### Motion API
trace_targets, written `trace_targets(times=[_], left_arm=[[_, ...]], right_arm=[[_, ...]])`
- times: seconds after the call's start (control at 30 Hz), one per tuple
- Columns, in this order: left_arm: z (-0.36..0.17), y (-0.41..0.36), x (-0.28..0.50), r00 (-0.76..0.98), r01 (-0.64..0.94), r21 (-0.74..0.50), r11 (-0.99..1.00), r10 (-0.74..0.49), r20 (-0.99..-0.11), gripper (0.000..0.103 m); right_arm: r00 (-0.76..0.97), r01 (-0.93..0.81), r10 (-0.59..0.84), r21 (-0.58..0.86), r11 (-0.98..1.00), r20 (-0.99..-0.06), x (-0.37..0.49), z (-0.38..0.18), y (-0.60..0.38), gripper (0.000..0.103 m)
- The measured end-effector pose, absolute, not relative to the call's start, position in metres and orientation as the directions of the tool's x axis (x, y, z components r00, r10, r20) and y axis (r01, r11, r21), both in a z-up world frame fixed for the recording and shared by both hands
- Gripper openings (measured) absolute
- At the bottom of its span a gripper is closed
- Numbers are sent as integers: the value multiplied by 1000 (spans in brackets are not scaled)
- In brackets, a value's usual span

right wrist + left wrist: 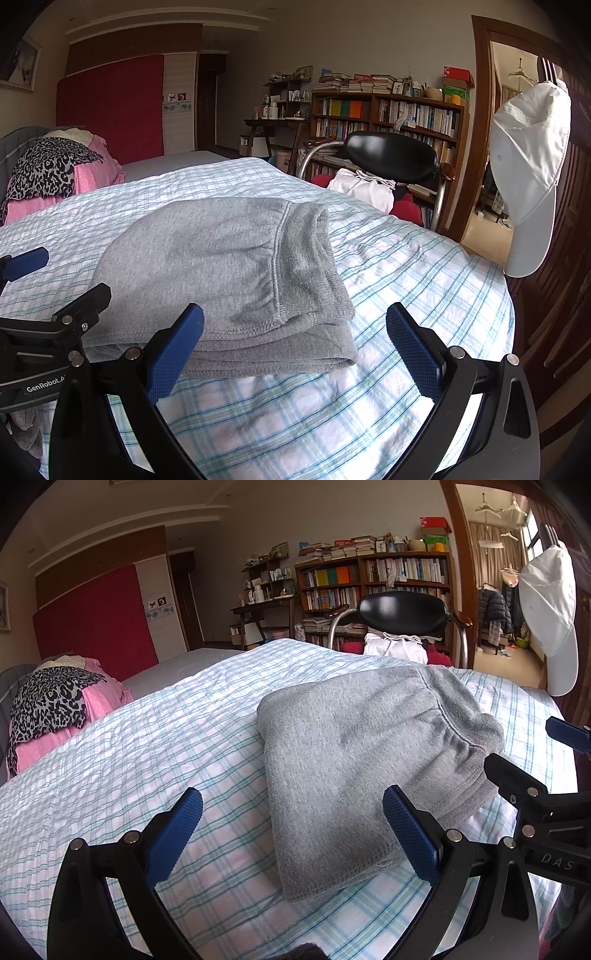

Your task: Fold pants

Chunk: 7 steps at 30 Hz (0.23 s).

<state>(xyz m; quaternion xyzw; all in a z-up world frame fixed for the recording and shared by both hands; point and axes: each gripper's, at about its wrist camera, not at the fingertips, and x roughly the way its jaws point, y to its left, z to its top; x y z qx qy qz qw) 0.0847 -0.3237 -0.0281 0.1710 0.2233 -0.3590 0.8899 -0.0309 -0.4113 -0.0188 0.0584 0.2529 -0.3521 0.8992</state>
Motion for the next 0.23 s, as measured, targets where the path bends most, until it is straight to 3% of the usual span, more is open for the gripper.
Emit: trace_targets(times=[0.23], left_arm=[[-34,-328,89,645,698,150,700,-525,-555,97]], right_arm=[[615,662,-590,-63,746,-523,-29,-25,-414,100]])
